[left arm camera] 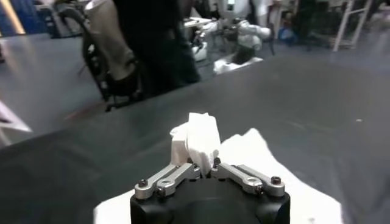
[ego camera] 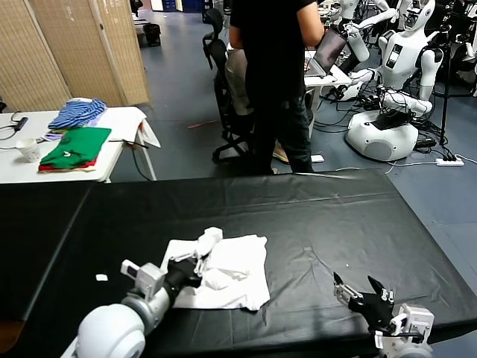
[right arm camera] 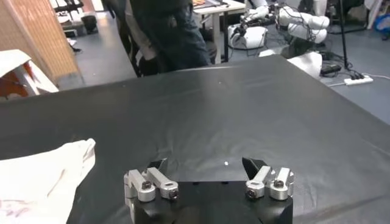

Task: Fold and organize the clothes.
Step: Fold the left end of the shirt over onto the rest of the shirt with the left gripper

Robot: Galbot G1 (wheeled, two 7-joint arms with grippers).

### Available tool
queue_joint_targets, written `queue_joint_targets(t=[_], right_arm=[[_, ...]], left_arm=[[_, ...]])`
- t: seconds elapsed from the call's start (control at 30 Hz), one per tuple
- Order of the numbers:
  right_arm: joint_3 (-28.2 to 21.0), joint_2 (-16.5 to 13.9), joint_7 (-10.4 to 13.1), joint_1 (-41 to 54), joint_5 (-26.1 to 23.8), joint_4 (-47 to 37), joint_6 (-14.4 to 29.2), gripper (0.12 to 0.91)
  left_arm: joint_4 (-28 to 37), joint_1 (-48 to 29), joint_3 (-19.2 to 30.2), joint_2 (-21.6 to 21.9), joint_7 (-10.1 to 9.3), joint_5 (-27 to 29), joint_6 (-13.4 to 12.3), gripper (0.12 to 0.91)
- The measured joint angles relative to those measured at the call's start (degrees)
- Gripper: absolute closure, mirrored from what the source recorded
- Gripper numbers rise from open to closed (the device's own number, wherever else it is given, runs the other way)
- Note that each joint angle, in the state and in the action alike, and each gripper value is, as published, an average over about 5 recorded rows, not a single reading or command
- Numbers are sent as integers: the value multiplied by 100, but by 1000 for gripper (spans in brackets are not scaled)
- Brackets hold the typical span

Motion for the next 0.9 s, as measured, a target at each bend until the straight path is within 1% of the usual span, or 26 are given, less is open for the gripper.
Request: queue_joint_targets(t=[0.17,0.37,0.77,0.9], right_arm=[[-1,0,-18,7,1,-16,0,118],[-86,74,-28,57,-5,-32,0,118],[-69,125,-28,-36,-11,0,0,118],[-70,156,-28,-58,-13,6,0,118]], left_arm=[[128,-185,271,-83,68,111,0,840],[247,-376,458,-120,204,109,0,841],[497,-699,755,-251,196,161,0,841],[593,-726,824,-307,187,261,-77,841]])
